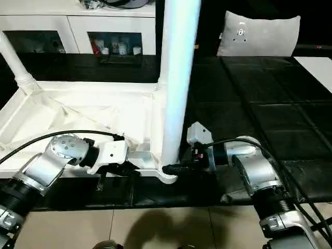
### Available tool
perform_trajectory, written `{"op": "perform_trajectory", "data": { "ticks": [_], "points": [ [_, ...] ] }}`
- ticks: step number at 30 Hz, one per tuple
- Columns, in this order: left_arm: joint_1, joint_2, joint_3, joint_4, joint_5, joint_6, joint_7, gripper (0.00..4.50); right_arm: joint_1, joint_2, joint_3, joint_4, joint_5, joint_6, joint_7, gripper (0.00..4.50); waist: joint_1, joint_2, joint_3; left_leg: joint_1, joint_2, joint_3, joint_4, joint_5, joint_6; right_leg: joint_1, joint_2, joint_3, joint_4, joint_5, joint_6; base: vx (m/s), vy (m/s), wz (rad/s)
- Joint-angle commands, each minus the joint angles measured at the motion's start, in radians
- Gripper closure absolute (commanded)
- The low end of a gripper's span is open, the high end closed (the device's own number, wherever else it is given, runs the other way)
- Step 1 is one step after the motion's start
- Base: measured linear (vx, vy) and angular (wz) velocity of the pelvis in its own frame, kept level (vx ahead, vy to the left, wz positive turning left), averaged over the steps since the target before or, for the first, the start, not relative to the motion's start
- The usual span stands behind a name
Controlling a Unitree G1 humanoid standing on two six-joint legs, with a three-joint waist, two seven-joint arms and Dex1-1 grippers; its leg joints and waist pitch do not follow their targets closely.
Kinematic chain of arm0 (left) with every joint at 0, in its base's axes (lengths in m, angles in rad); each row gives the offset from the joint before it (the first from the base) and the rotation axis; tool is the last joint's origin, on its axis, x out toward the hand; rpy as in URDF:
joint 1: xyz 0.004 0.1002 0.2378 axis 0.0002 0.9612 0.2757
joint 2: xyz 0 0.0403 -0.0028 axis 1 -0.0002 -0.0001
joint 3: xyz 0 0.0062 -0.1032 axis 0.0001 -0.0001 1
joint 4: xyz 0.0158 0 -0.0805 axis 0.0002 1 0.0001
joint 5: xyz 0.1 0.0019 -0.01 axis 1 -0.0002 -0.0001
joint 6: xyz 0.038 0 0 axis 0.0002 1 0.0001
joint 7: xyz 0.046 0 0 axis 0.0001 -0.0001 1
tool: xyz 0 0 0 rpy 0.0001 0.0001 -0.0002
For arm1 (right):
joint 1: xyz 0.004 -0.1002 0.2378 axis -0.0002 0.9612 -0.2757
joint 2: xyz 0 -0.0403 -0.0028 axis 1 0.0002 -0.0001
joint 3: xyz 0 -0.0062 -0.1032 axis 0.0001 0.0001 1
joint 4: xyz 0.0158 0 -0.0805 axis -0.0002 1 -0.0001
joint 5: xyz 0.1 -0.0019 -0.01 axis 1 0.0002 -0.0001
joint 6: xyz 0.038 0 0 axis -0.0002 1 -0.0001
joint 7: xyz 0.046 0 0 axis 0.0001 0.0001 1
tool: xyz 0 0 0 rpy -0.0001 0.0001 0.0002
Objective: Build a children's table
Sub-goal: Rotate leg to tighten
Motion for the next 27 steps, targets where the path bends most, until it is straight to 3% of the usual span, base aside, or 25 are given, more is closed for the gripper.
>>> {"op": "perform_trajectory", "data": {
  "ticks": [1, 10, 17, 18, 19, 21, 23, 24, 27],
  "points": [
    [-0.016, 0.001, -0.037, -0.012, 0.011, -0.036, -0.055, 4.5, 0.0, -0.003, 0.018, 0.006, -0.006, 0.008, 0.004, 1.17, -0.002, -0.007, -0.081, -0.002, 0.018, 0.009, -0.056, -0.121, 0.073, 0.061, -0.071, 0.052, -0.074, -0.235, -0.16, 0.0, 0.0, 0.0],
    [-0.013, -0.002, -0.027, 0.001, -0.01, -0.028, -0.07, 4.5, 0.015, 0.005, 0.022, -0.003, 0.018, 0.066, 0.034, 1.88, -0.001, -0.01, -0.082, -0.002, 0.018, 0.009, -0.057, -0.118, 0.072, 0.063, -0.071, 0.052, -0.074, -0.236, -0.156, 0.0, 0.0, 0.0],
    [0.001, -0.017, -0.002, -0.024, -0.039, 0.035, -0.048, 4.5, 0.031, 0.034, 0.017, -0.033, 0.032, 0.141, -0.022, 2.11, -0.001, -0.007, -0.081, 0.0, 0.018, 0.008, -0.058, -0.13, 0.061, 0.061, -0.071, 0.051, -0.076, -0.248, -0.155, 0.0, 0.0, 0.0],
    [0.002, -0.018, -0.001, -0.025, -0.04, 0.037, -0.046, 4.5, 0.031, 0.035, 0.017, -0.033, 0.031, 0.142, -0.025, 2.14, -0.001, -0.001, -0.081, 0.001, 0.019, 0.007, -0.059, -0.135, 0.058, 0.061, -0.071, 0.051, -0.076, -0.255, -0.156, 0.0, 0.0, 0.0],
    [0.005, -0.045, 0.028, -0.045, -0.054, 0.115, 0.012, 4.5, 0.017, 0.067, 0.006, -0.005, -0.019, 0.152, -0.152, 2.14, -0.004, 0.002, -0.08, 0.001, 0.02, 0.007, -0.06, -0.15, 0.048, 0.059, -0.072, 0.051, -0.076, -0.271, -0.154, 0.0, 0.0, 0.0],
    [0.007, -0.076, 0.055, -0.065, -0.071, 0.186, 0.066, 4.5, 0.005, 0.103, -0.013, 0.019, -0.043, 0.162, -0.26, 2.14, -0.012, -0.003, -0.076, 0.003, 0.013, 0.004, -0.065, -0.189, 0.026, 0.062, -0.072, 0.046, -0.088, -0.357, -0.128, 0.0, 0.0, 0.0],
    [0.01, -0.111, 0.078, -0.09, -0.08, 0.255, 0.125, 4.5, -0.01, 0.149, -0.045, 0.039, -0.041, 0.195, -0.363, 2.14, -0.026, -0.004, -0.07, 0.009, 0.01, 0.005, -0.065, -0.224, 0.014, 0.056, -0.07, 0.044, -0.098, -0.432, -0.11, 0.0, 0.0, 0.0],
    [0.012, -0.15, 0.097, -0.113, -0.082, 0.325, 0.188, 4.5, -0.03, 0.196, -0.077, 0.062, -0.035, 0.238, -0.464, 2.14, -0.032, -0.003, -0.073, 0.007, 0.009, 0.0, -0.065, -0.228, 0.007, 0.06, -0.072, 0.041, -0.098, -0.459, -0.101, 0.0, 0.0, 0.0],
    [0.011, -0.227, 0.122, -0.141, -0.076, 0.421, 0.302, 4.5, -0.063, 0.268, -0.124, 0.106, -0.042, 0.299, -0.636, 2.22, -0.053, -0.003, -0.075, 0.002, 0.008, -0.003, -0.064, -0.214, -0.002, 0.062, -0.071, 0.041, -0.096, -0.438, -0.1, 0.0, 0.0, 0.0]
  ]
}}
